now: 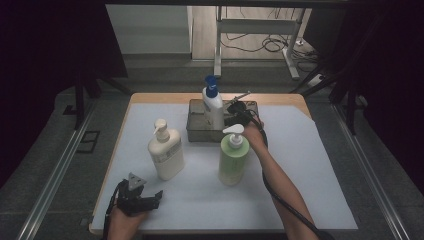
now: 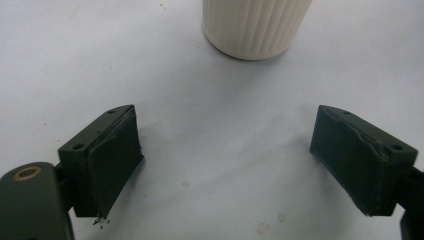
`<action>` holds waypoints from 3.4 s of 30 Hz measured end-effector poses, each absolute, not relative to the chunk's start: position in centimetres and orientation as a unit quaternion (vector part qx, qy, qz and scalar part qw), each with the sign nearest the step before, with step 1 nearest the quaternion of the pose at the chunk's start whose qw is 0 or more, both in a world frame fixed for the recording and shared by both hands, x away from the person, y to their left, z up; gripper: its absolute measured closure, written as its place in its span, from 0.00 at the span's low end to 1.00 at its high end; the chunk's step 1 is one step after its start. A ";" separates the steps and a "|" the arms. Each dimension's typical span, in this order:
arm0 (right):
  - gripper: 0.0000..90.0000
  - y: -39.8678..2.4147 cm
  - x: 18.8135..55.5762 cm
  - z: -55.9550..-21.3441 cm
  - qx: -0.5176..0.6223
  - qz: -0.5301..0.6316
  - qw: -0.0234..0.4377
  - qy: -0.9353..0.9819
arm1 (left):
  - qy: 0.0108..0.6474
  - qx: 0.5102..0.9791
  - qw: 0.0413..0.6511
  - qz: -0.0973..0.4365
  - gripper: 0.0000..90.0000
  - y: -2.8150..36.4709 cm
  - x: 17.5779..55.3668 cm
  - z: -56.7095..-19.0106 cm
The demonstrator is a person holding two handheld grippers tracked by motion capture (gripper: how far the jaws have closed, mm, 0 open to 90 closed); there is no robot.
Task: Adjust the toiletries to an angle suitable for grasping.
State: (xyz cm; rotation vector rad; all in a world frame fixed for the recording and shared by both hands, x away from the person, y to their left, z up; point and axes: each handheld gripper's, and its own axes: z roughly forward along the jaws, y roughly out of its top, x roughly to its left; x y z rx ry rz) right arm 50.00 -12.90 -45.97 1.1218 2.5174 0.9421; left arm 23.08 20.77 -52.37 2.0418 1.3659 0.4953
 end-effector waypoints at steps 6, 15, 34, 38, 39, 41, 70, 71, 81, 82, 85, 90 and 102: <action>0.99 -12.5 50.2 -46.1 0.390 0.319 0.103 0.858 | 0.518 0.774 0.313 0.188 0.13 20.8 23.1 -52.4; 0.99 -11.7 50.3 -46.2 0.379 0.326 0.090 0.861 | 0.518 0.774 0.313 0.188 0.13 20.8 23.1 -52.4; 0.99 -9.6 50.4 -46.6 0.364 0.338 0.069 0.865 | 0.517 0.774 0.313 0.188 0.13 20.8 23.1 -52.4; 0.99 -9.1 50.4 -46.5 0.351 0.338 0.065 0.871 | 0.517 0.774 0.312 0.187 0.13 20.8 23.1 -52.4; 0.99 -8.9 50.3 -46.5 0.352 0.339 0.063 0.870 | 0.517 0.774 0.313 0.187 0.13 20.8 23.1 -52.4; 0.99 -8.6 50.4 -46.5 0.347 0.341 0.059 0.872 | 0.517 0.774 0.313 0.187 0.13 20.8 23.1 -52.4; 0.98 -8.0 50.2 -46.6 0.297 0.362 0.030 0.883 | 0.517 0.775 0.312 0.188 0.13 20.8 23.1 -52.4; 0.97 -8.0 50.2 -46.6 0.297 0.362 0.031 0.883 | 0.517 0.775 0.312 0.188 0.13 20.8 23.1 -52.4; 0.88 -9.5 49.7 -45.6 0.304 0.373 0.036 0.876 | 0.517 0.775 0.312 0.188 0.13 20.8 23.1 -52.4; 0.87 -9.8 49.7 -45.5 0.303 0.375 0.039 0.875 | 0.517 0.775 0.312 0.188 0.13 20.8 23.1 -52.4; 0.83 -10.4 49.4 -45.1 0.305 0.380 0.042 0.872 | 0.517 0.775 0.312 0.188 0.13 20.8 23.1 -52.4; 0.75 -11.2 49.0 -44.7 0.304 0.382 0.048 0.871 | 0.517 0.775 0.312 0.188 0.13 20.8 23.1 -52.4; 0.51 -13.3 48.0 -43.7 0.313 0.384 0.065 0.866 | 0.517 0.774 0.312 0.189 0.13 20.8 23.1 -52.4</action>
